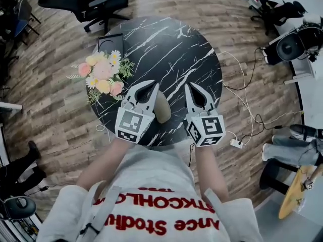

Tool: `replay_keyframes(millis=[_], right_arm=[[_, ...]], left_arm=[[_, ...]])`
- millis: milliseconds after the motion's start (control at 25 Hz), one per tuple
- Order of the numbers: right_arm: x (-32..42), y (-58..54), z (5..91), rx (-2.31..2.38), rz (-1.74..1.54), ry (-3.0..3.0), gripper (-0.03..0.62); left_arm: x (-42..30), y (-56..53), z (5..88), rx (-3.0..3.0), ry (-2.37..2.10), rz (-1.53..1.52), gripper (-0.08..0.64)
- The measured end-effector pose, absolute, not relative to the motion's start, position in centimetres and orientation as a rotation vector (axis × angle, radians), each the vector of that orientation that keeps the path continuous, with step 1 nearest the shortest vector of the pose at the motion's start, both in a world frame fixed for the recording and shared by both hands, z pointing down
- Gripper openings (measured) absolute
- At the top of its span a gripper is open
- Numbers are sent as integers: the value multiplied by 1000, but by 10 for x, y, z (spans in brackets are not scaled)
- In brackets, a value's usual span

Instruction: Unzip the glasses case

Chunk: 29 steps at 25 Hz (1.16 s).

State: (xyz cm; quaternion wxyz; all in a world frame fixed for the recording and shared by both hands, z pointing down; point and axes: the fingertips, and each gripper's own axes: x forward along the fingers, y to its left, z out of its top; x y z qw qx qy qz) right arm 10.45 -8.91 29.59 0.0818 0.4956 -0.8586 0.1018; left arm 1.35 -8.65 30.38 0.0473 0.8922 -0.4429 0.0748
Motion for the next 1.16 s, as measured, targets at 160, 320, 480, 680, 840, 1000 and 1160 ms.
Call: replay_keyframes(millis=[160,320,480,680,840,1000,1160], right_arm=[[106,-95,238,1572,156,-2637,17],[108,-94,206,1604,66,-2680,17],[109,-95,190,1619,29,-2696,17],[107,-100,180,1630,1,-2709,17],[107,-101,178,1634,2,-2707,17],[107,-100,177,1634,5,-2702,17],[108,-98,178,1636,12,-2703,17]], left_arm=[[-1,-90,252,2711,-1430,74,0],[-11,-91,216,2728,-1516,2,0],[-15,-90,202,2727,-1566,-19,0],[-23,-92,191,2711,-1616,-53,0],[-24,-92,188,2702,-1625,-65,0],[-22,-91,187,2702,-1620,-65,0],[-22,-90,189,2699,-1626,-54,0]])
